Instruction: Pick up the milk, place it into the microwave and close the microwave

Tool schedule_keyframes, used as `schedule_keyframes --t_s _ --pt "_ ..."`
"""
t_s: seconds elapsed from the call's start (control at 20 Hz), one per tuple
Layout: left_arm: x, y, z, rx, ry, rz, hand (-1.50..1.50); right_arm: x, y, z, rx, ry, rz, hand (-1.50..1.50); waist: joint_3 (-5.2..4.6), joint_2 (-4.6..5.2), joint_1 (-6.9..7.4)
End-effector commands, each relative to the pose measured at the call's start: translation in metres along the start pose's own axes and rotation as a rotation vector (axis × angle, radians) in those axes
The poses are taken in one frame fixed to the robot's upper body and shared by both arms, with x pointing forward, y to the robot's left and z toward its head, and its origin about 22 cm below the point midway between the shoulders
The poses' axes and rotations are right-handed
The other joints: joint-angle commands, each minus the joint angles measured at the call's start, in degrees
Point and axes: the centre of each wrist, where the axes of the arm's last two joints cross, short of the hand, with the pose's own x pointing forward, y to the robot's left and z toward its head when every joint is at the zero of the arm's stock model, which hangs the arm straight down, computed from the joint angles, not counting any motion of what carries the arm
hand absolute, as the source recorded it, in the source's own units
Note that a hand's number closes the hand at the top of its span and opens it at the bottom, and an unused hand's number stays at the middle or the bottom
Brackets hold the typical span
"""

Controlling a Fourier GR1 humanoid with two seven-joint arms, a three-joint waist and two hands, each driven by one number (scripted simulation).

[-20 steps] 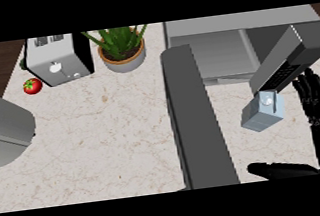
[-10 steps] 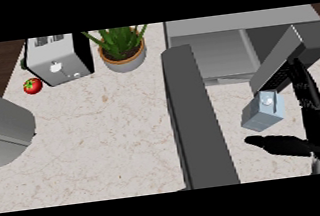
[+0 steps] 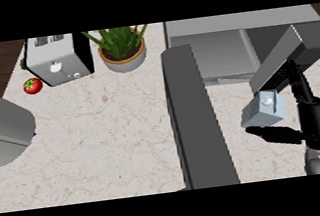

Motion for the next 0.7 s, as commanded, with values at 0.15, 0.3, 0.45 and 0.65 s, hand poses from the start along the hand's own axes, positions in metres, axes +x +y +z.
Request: schedule_keyframes --t_s 0.15,0.3,0.45,0.65 --pt "0.007 -0.002 0.001 0.015 -0.008 -0.002 -1.50 -0.039 -0.003 0.005 0.068 0.020 -0.016 -1.50 0.05 0.05 0.06" --pt "0.006 -0.008 0.003 0.011 -0.007 -0.004 -1.50 -0.053 0.014 0.014 0.110 0.053 -0.030 -1.50 0.05 0.08 0.11" --pt "0.008 0.007 0.015 0.017 -0.001 0.011 -1.50 -0.072 0.010 0.020 0.111 0.065 -0.023 -1.50 0.06 0.04 0.51" --pt "-0.010 0.002 0.005 0.010 0.002 0.014 -1.50 -0.087 0.002 0.039 0.103 0.068 0.000 1.50 0.04 0.10 -0.34"
